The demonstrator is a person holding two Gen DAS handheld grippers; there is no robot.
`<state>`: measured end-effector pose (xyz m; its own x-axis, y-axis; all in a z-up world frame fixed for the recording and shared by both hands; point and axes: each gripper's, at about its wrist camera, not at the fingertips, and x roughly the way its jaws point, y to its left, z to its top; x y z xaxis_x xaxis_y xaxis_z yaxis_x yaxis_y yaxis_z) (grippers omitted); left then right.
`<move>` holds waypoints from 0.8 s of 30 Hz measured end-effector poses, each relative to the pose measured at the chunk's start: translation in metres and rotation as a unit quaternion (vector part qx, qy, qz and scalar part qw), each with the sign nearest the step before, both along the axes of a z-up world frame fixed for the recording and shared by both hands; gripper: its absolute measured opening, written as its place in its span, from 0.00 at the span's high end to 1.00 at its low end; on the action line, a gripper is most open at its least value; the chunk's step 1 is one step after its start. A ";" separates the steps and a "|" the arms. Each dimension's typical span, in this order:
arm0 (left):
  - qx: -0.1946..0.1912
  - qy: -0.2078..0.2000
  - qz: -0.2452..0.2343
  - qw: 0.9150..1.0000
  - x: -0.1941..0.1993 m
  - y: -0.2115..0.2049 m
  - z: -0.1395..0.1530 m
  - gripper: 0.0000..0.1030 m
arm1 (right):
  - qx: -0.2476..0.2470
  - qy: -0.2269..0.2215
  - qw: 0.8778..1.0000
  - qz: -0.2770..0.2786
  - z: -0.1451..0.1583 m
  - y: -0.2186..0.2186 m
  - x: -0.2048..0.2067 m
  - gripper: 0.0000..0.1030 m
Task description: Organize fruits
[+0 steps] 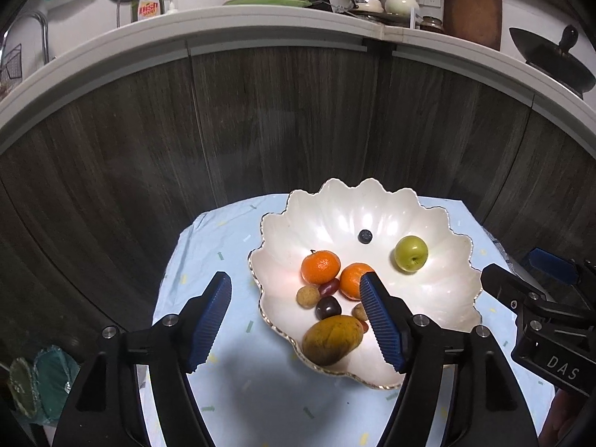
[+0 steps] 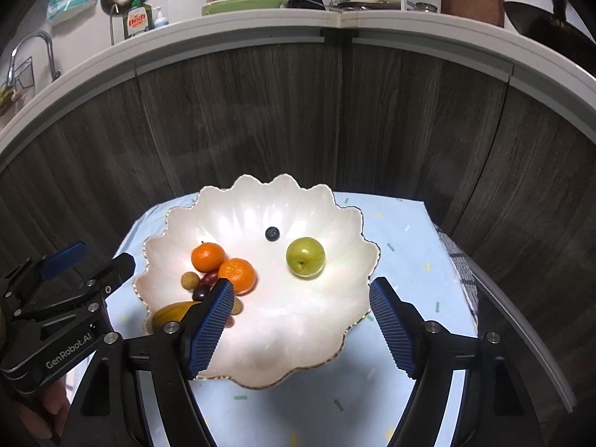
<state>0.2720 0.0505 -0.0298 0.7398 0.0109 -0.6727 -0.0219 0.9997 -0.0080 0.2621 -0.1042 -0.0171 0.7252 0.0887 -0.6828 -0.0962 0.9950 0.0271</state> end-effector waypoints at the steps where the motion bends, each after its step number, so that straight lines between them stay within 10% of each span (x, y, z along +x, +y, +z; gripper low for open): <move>1: 0.000 -0.001 0.000 1.000 -0.001 0.000 0.001 0.31 | 0.001 -0.003 1.000 -0.002 0.002 -0.001 -0.003 0.23; 24: 0.010 -0.025 0.014 1.000 -0.086 -0.011 0.026 0.20 | 0.001 -0.040 0.999 -0.022 0.025 -0.016 -0.087 0.17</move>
<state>0.1860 0.0395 -0.0034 0.7715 0.0448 -0.6346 -0.0491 0.9987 0.0108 0.1749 -0.1201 0.0076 0.7809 0.0559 -0.6221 -0.0534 0.9983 0.0226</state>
